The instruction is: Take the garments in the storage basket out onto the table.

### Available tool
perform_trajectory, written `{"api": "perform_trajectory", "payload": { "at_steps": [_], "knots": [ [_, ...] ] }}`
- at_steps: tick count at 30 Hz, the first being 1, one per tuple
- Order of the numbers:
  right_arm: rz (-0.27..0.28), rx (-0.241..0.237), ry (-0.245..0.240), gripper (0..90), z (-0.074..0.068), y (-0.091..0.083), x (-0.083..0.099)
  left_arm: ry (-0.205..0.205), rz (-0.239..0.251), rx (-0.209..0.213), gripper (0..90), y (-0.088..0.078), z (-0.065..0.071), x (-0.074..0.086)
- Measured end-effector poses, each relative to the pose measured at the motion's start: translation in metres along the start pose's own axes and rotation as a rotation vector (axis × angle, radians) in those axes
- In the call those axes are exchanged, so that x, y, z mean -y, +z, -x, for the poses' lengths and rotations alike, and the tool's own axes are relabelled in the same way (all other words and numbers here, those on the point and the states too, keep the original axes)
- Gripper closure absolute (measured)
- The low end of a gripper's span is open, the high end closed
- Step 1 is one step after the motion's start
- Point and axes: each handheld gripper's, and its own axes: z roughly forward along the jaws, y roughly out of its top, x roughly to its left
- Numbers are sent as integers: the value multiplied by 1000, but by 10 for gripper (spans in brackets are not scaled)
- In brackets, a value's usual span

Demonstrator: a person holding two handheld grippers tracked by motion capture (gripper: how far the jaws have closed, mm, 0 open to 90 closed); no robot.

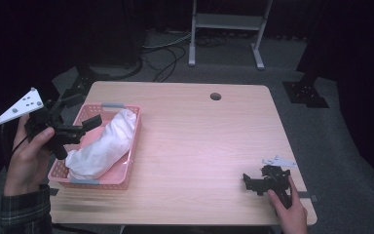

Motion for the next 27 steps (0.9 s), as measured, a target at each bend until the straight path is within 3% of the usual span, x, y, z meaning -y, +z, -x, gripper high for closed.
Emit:
{"api": "perform_trajectory", "payload": {
  "at_steps": [17,27],
  "knots": [
    [0,0,0,0,0,0,0,-1,14,-80,28,-21,-23,7],
    [0,0,0,0,0,0,0,7,-29,-114,28,-23,-29,11]
  ]
}}
